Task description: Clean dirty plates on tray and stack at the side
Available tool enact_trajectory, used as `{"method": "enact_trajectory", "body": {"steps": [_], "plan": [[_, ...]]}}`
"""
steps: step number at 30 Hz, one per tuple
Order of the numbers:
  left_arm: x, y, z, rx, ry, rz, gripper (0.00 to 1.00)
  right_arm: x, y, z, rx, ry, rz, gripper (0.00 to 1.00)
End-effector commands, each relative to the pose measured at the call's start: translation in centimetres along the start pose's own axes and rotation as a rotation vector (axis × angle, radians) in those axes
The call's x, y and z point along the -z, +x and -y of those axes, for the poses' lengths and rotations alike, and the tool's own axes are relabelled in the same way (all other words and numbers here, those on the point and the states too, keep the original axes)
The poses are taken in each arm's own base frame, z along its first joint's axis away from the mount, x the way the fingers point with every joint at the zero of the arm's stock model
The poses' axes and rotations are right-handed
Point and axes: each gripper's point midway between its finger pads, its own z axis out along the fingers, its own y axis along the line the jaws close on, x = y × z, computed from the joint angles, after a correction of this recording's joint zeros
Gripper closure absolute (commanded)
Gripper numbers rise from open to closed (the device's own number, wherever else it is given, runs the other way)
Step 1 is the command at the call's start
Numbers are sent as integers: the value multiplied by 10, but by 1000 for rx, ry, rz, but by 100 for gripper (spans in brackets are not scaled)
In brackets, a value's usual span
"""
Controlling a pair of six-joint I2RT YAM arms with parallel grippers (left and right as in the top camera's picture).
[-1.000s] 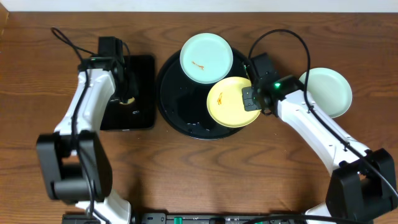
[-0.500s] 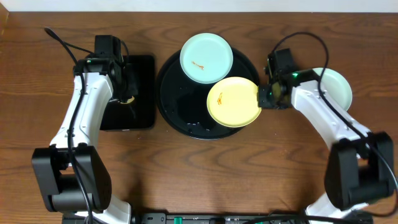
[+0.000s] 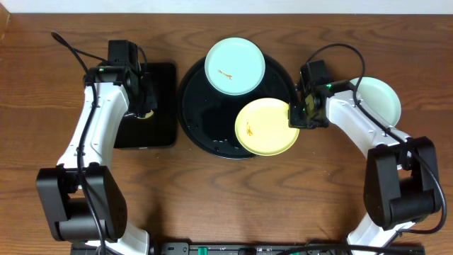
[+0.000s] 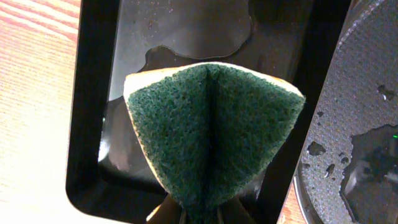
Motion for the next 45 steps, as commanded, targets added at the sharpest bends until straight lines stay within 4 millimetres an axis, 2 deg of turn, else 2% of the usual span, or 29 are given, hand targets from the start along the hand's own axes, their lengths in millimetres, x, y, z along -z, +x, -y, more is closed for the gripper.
{"method": "enact_trajectory", "body": {"steps": [1, 4, 10, 13, 18, 26, 31, 33, 35, 41, 45], "plan": [[2, -3, 0, -8, 0, 7, 92, -1, -1, 1, -3, -1, 2, 99], [2, -2, 0, -8, -1, 6, 92, 12, -11, -3, 5, -12, 42, 99], [2, 3, 0, -9, 1, -18, 92, 61, -32, -13, 15, -48, 174, 99], [3, 9, 12, -10, 69, -44, 92, 75, -36, -11, 16, -38, 217, 99], [6, 20, 30, -24, 178, -93, 93, 66, -31, -9, 15, -28, 195, 99], [12, 43, 39, -101, 256, -186, 92, 60, -25, -14, 57, -28, 186, 99], [9, 31, 32, -21, 209, -143, 92, 60, -26, -14, 59, -26, 192, 99], [2, 21, 19, 38, 122, -103, 92, 60, -26, -14, 69, -25, 192, 99], [2, 18, 21, 87, 130, -96, 92, 60, -26, -14, 71, -25, 190, 99], [-4, 10, 27, 69, 97, -39, 93, 60, -26, -11, 76, -8, 194, 99], [-2, 0, 41, 43, 132, 10, 93, 57, -24, -8, 59, 3, 187, 99]]}}
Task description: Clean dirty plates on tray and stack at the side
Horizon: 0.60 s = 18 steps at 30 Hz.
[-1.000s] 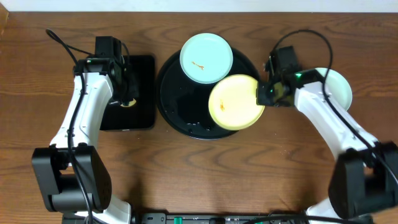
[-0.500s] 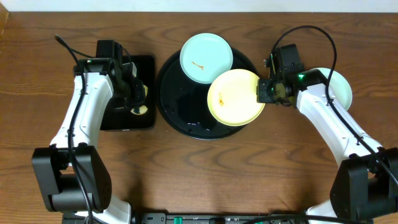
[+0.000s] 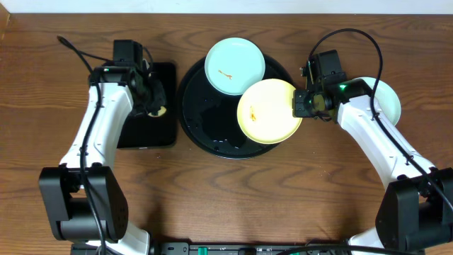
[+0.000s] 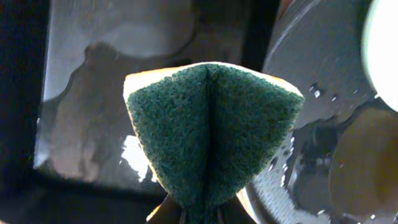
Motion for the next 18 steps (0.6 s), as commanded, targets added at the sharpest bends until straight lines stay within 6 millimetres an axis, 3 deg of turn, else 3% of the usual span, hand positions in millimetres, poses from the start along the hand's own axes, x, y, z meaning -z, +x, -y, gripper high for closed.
{"method": "enact_trajectory", "body": {"steps": [1, 4, 7, 18], "plan": [[-4, -1, 8, -14, -1, 16, 93, -8, 9, 2, -4, 20, -18, 99], [-2, -4, 33, -58, 59, 47, 93, -19, 17, 5, -28, 21, -20, 99], [-1, 3, 72, -128, 150, 49, 93, -25, 28, 9, -29, 28, -43, 99], [2, 67, 163, -375, 237, -8, 93, -40, 45, 14, -44, 32, -55, 99]]}}
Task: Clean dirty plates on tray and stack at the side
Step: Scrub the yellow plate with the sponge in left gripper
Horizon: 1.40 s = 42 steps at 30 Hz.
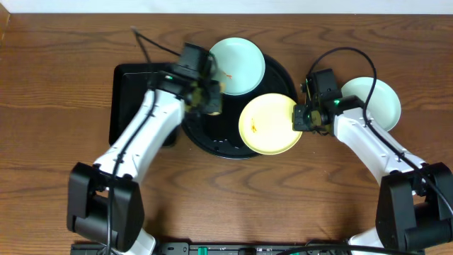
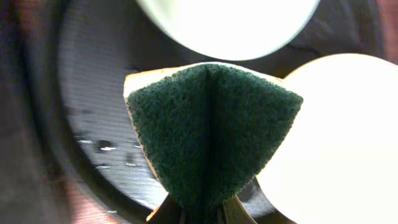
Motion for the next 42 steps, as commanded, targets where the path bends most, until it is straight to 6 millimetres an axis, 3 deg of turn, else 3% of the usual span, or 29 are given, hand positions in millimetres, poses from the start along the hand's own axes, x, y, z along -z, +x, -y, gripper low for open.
{"method": "enact_trajectory", "body": {"steps": [1, 7, 16, 22, 27, 32, 42], "plan": [[-6, 16, 27, -55, 30, -32, 92, -4, 5, 0, -13, 7, -11, 99], [-18, 39, 52, -68, 31, -74, 93, -4, 5, 0, -13, 7, -11, 99], [-47, 50, 82, -158, 66, -76, 93, -4, -4, -3, 13, -4, 24, 99], [-59, 37, 85, -167, 63, -24, 93, -4, -16, -5, 16, -12, 74, 99], [-73, 41, 83, -168, 54, -41, 93, -5, -22, -4, 24, -2, 105, 99], [-82, 38, 73, -176, 2, -31, 92, -11, -22, -5, 25, -13, 139, 99], [-90, 31, 77, -178, 16, -1, 93, -24, -19, -3, 26, -28, 188, 99]]}}
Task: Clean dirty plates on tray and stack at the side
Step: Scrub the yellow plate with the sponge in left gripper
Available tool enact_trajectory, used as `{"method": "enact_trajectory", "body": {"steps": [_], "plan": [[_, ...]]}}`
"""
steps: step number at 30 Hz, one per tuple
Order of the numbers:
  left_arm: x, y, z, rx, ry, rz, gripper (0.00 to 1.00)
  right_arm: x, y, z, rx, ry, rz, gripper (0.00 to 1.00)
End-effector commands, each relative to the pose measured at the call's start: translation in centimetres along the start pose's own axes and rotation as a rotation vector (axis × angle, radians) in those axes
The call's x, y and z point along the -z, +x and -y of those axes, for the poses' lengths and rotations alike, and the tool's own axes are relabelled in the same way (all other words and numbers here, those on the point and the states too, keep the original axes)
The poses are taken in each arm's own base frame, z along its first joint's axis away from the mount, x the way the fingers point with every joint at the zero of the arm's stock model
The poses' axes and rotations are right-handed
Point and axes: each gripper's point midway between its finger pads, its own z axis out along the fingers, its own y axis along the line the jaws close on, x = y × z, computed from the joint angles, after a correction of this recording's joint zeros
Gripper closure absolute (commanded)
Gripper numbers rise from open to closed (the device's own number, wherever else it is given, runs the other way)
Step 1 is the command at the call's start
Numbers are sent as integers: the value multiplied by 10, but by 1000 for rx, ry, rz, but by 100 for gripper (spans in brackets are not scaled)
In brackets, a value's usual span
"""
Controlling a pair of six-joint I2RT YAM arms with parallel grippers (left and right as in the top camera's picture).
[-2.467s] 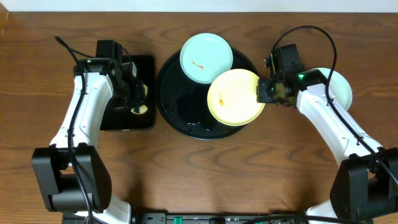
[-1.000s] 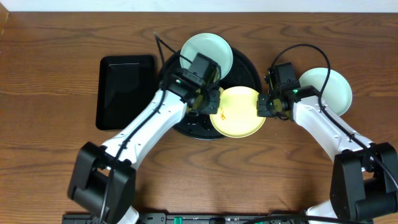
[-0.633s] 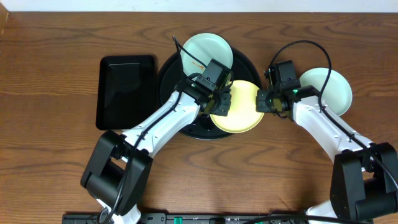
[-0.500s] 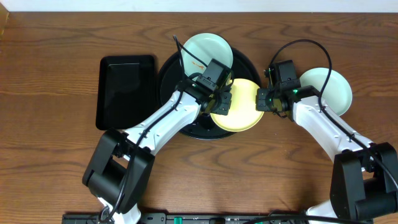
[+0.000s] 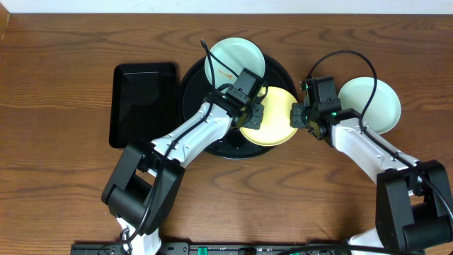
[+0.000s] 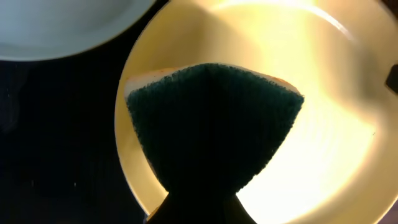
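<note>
My left gripper (image 5: 251,117) is shut on a folded green sponge (image 6: 211,127) and holds it over the left part of the yellow plate (image 5: 278,122). That plate lies on the right side of the round black tray (image 5: 195,120). My right gripper (image 5: 297,115) is shut on the yellow plate's right rim. A pale green plate (image 5: 230,58) with an orange smear rests at the back of the tray. Another pale green plate (image 5: 371,103) lies on the table at the right.
A black rectangular tray (image 5: 141,103) with water in it sits on the table to the left of the round tray. The right arm's cable loops above the right-hand plate.
My left gripper with the sponge has moved right, from the tray's left-middle next to the pale green plate to over the yellow plate. The right gripper holds the yellow plate much as before.
First my left gripper held the sponge over the wet rectangular tray while the right gripper gripped the yellow plate's rim. The sponge then stood at that tray's right edge, later over the round tray, and now over the yellow plate, which the right gripper has kept hold of.
</note>
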Motion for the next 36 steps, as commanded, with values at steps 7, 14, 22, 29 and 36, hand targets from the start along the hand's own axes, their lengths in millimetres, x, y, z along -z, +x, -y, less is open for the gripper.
{"method": "enact_trajectory", "body": {"steps": [7, 14, 22, 29, 36], "plan": [[-23, 12, -9, -4, -32, -42, 93, -4, 7, 0, 20, 8, -11, 99], [-25, 20, -12, -3, -40, -75, 93, -4, 7, 0, 21, 8, -11, 99], [-36, 27, -15, -1, -49, -99, 93, -4, 7, 0, 20, 8, -11, 99], [-44, 24, -15, -2, -44, -84, 93, -4, 7, 0, 21, 8, -11, 99], [-49, 19, -14, -3, -37, -65, 92, -4, 8, 0, 21, 8, -12, 99]]}}
